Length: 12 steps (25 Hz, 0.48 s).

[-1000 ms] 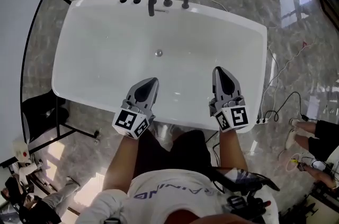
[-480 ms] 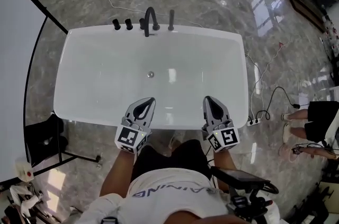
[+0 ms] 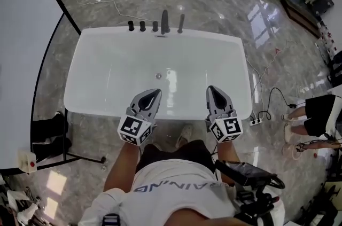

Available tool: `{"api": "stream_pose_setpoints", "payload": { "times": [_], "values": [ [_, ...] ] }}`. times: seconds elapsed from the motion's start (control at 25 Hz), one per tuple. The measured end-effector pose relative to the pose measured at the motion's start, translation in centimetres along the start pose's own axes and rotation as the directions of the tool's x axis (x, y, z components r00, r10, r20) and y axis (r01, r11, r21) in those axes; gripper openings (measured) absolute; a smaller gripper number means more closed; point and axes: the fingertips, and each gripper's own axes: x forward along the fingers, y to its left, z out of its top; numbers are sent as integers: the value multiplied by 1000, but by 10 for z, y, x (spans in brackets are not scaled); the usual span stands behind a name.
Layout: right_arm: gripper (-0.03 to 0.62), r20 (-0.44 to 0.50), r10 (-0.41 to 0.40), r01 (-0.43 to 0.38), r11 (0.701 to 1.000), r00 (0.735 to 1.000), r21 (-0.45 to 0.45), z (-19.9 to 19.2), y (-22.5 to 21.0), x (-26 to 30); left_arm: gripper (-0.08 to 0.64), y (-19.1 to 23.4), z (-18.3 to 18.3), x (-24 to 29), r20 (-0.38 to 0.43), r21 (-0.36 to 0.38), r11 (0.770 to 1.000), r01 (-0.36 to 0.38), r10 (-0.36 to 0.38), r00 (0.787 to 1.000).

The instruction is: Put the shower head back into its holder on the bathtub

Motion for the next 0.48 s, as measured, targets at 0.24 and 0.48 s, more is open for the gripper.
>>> {"api": "stream_pose_setpoints", "payload": {
  "times": [0.24,0.48],
  "values": [
    [12,-6,-9,9,1000,1000,-12,21,21,-36,17,-25,17,-37,16,-15,1000,9,-9,1000],
    [13,14,43,-42,998,999,-40,55,28,-54,17,-51,48,-56,37,3,1000,1,-1,999]
  ]
}}
